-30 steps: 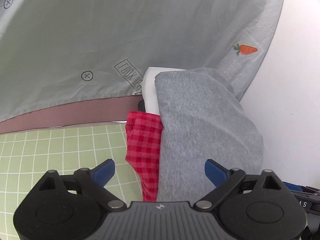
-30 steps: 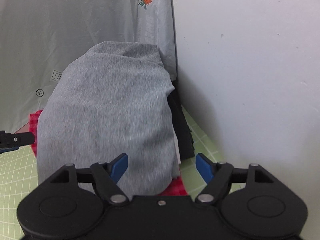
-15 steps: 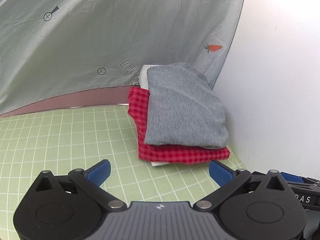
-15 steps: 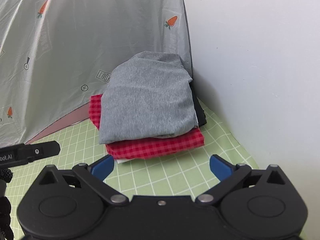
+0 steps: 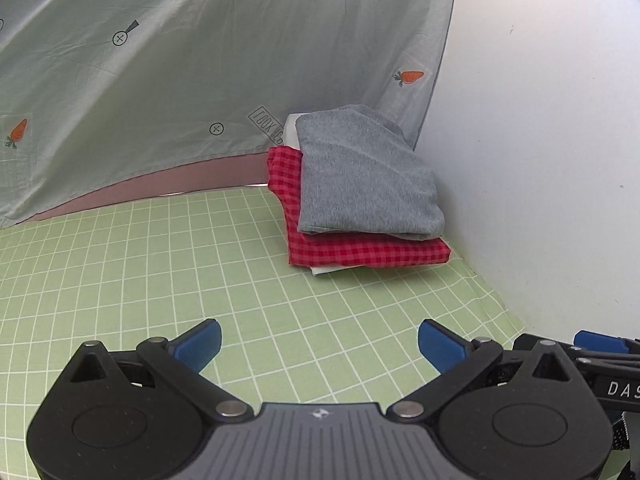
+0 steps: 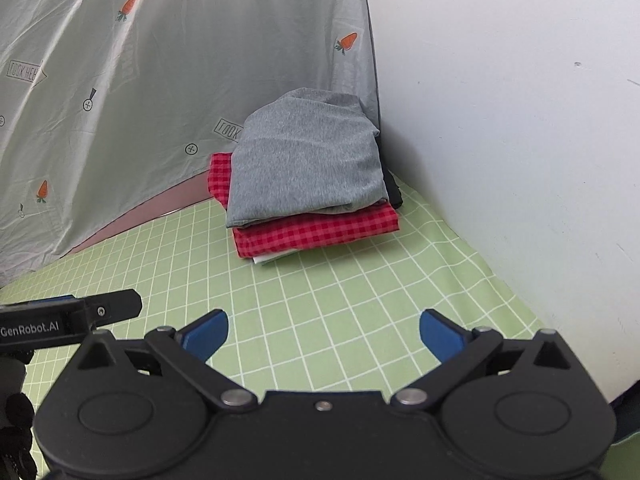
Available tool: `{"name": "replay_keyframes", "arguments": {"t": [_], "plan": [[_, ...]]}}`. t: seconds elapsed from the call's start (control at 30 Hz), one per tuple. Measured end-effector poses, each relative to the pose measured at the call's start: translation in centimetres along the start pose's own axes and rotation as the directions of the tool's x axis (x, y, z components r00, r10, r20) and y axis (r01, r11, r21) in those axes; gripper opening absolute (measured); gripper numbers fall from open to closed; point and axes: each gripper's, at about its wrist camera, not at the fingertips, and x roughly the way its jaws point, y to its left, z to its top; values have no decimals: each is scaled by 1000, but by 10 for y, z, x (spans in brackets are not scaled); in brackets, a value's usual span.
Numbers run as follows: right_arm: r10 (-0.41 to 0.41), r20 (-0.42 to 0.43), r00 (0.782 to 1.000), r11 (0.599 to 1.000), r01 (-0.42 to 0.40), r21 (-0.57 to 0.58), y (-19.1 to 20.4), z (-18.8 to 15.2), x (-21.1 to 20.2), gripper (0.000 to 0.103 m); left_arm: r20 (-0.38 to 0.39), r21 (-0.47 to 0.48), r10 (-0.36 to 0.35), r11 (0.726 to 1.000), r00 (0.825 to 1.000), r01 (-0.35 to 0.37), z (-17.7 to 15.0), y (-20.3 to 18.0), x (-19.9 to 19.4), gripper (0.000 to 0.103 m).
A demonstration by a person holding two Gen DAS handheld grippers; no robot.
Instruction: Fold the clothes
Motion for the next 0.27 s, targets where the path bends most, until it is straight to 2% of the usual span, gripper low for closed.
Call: {"name": "replay_keyframes", "arguments": {"t": [0.27], "plan": [[-7, 11, 1000, 1000, 7, -11, 4, -11, -17, 103, 35, 15, 3, 1000, 999, -4, -12, -2, -21, 103]]}}
